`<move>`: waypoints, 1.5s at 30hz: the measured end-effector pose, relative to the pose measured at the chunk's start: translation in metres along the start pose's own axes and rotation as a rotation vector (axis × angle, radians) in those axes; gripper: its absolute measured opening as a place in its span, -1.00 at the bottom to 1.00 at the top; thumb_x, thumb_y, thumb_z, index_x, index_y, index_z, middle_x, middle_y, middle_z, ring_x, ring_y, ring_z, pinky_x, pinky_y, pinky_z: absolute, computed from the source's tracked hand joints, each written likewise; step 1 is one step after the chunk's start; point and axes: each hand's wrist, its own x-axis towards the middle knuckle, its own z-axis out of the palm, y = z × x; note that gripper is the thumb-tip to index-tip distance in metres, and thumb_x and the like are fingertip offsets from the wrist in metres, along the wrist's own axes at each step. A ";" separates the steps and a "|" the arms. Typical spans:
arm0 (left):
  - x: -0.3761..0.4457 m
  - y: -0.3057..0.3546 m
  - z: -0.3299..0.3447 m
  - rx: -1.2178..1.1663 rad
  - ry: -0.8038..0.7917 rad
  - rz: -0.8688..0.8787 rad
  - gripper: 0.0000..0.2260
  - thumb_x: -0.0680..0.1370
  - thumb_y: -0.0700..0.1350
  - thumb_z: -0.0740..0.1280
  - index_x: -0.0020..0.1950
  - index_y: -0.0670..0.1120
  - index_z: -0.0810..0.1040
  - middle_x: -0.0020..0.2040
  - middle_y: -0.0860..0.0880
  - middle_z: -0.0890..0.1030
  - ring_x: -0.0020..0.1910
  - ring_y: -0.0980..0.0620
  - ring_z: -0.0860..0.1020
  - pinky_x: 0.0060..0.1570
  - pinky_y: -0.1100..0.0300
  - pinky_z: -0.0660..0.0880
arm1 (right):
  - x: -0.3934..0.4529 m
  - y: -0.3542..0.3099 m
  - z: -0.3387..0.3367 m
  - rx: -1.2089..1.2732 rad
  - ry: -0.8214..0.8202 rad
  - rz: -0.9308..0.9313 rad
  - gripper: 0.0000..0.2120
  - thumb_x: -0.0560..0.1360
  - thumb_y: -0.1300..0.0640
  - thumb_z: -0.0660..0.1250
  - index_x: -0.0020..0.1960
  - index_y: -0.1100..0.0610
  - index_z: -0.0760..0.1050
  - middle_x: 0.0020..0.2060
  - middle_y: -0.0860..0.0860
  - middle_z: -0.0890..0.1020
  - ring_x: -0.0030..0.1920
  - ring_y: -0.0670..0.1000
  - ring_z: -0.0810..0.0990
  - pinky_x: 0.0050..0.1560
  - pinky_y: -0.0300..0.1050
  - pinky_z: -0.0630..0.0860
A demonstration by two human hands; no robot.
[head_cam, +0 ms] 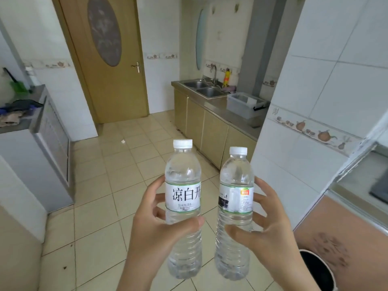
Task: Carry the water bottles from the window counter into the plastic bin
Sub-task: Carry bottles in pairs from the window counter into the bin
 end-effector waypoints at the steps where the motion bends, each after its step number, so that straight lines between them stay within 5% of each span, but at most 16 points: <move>1: 0.021 0.000 0.009 -0.009 -0.008 -0.002 -0.17 0.01 0.00 0.63 0.16 0.48 0.42 0.00 0.21 0.66 -0.17 0.17 0.58 -0.17 0.26 0.44 | 0.019 0.003 -0.002 -0.011 0.015 -0.004 -0.09 0.17 0.39 0.59 0.23 -0.35 0.33 0.02 -0.33 0.57 0.11 -0.12 0.57 0.09 -0.07 0.58; 4: 0.082 0.000 0.032 -0.037 -0.034 0.004 -0.15 0.01 0.00 0.63 0.22 0.43 0.43 0.02 0.18 0.67 -0.14 0.14 0.60 -0.16 0.22 0.47 | 0.074 0.010 -0.009 -0.021 0.065 -0.006 -0.10 0.16 0.41 0.59 0.21 -0.35 0.34 -0.01 -0.29 0.59 0.06 -0.07 0.61 0.00 -0.25 0.59; 8: 0.152 0.003 0.061 -0.040 -0.058 0.013 -0.13 -0.02 0.03 0.62 0.24 0.42 0.43 0.05 0.16 0.66 -0.03 0.06 0.60 -0.14 0.19 0.48 | 0.142 0.020 -0.017 -0.028 0.110 -0.001 -0.09 0.16 0.40 0.60 0.22 -0.36 0.33 -0.03 -0.26 0.59 0.01 -0.11 0.63 0.00 -0.18 0.59; 12: 0.217 -0.001 0.092 -0.028 -0.066 -0.006 -0.15 -0.04 0.07 0.61 0.19 0.47 0.42 0.05 0.18 0.65 -0.04 0.09 0.60 -0.14 0.21 0.46 | 0.213 0.038 -0.024 -0.015 0.121 0.018 -0.09 0.16 0.38 0.60 0.20 -0.40 0.35 -0.03 -0.33 0.57 -0.02 -0.20 0.63 -0.19 -0.33 0.57; 16: 0.290 -0.009 0.129 -0.017 -0.056 -0.021 -0.17 -0.04 0.07 0.61 0.15 0.50 0.41 0.01 0.21 0.65 -0.10 0.13 0.60 -0.16 0.23 0.45 | 0.294 0.061 -0.032 0.000 0.102 0.021 -0.11 0.17 0.43 0.58 0.21 -0.33 0.36 -0.02 -0.31 0.60 -0.05 -0.17 0.65 -0.21 -0.21 0.61; 20: 0.373 -0.018 0.172 -0.028 -0.024 -0.033 -0.14 -0.03 0.05 0.62 0.22 0.43 0.43 0.04 0.15 0.66 -0.05 0.04 0.58 -0.15 0.18 0.46 | 0.388 0.084 -0.042 0.042 0.068 0.019 -0.12 0.18 0.49 0.55 0.21 -0.25 0.36 -0.08 -0.30 0.61 -0.10 -0.21 0.66 -0.29 -0.36 0.55; 33: 0.613 -0.024 0.272 -0.047 0.008 -0.083 -0.07 -0.10 0.06 0.60 0.24 0.38 0.44 0.03 0.13 0.67 -0.10 0.06 0.62 -0.23 0.22 0.50 | 0.642 0.136 -0.062 0.013 0.001 0.035 -0.12 0.17 0.39 0.59 0.29 -0.19 0.34 -0.01 -0.35 0.58 0.00 -0.29 0.59 -0.22 -0.41 0.53; 36: 0.670 -0.033 0.287 -0.032 -0.028 -0.081 -0.09 -0.10 0.07 0.60 0.24 0.39 0.44 0.00 0.14 0.67 -0.16 0.12 0.61 -0.24 0.23 0.49 | 0.694 0.152 -0.060 -0.017 0.042 0.025 -0.11 0.15 0.43 0.59 0.30 -0.17 0.35 0.00 -0.24 0.60 0.01 -0.31 0.57 -0.19 -0.51 0.47; 45: 0.873 -0.043 0.348 -0.018 -0.257 -0.066 -0.19 0.02 -0.02 0.63 0.18 0.40 0.44 -0.05 0.21 0.67 -0.21 0.19 0.63 -0.16 0.14 0.53 | 0.853 0.197 -0.051 -0.120 0.306 0.020 -0.07 0.09 0.39 0.63 0.27 -0.22 0.35 0.08 -0.11 0.61 0.11 -0.07 0.60 -0.03 -0.38 0.51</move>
